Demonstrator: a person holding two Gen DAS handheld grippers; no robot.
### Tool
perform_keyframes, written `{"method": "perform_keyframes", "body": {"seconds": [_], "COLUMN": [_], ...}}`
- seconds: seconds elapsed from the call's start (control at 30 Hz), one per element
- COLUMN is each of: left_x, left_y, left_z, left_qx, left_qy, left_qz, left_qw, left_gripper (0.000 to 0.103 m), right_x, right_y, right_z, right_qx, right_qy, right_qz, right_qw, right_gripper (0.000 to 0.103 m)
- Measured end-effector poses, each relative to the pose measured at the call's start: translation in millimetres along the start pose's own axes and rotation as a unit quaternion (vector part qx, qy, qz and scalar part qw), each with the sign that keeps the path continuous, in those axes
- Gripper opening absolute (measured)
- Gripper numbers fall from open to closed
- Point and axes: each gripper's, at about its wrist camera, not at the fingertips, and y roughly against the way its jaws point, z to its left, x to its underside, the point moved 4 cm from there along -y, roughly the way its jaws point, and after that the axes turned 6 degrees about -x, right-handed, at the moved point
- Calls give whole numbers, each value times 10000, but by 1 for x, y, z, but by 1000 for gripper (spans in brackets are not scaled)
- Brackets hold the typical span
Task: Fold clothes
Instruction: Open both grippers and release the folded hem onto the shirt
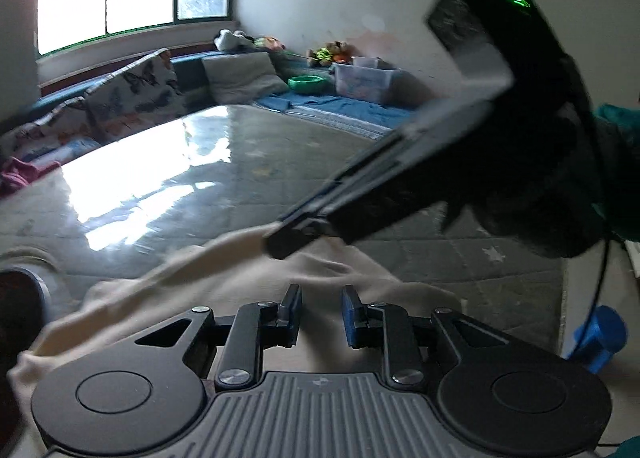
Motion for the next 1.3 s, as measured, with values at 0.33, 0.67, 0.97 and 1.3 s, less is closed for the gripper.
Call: {"method": "perform_keyframes", "body": {"seconds": [0.33, 0.67, 0.97, 1.3], "left_x": [10, 22, 55, 91], "left_y": [-4, 50, 85, 106], "left_z": [-28, 5, 69, 116], "left_qx": [561, 17, -862, -1352], "left_qy": [-177, 94, 783, 1420], "left_qz": [-88, -397, -249, -22], "left_qw": [9982, 9992, 9929, 9806], "left_gripper": [22, 24, 22, 23], "right_x": [8, 4, 4, 17], "right_y": [-13, 9, 0, -26], "right_z": [-6, 23, 73, 105], "right_qx": [108, 211, -214, -203], "right_qy": [42, 430, 747, 1091], "right_qz": [148, -292, -421, -215], "right_qw": [9998, 9984, 9961, 9936], "right_gripper": [19, 19, 20, 20]}}
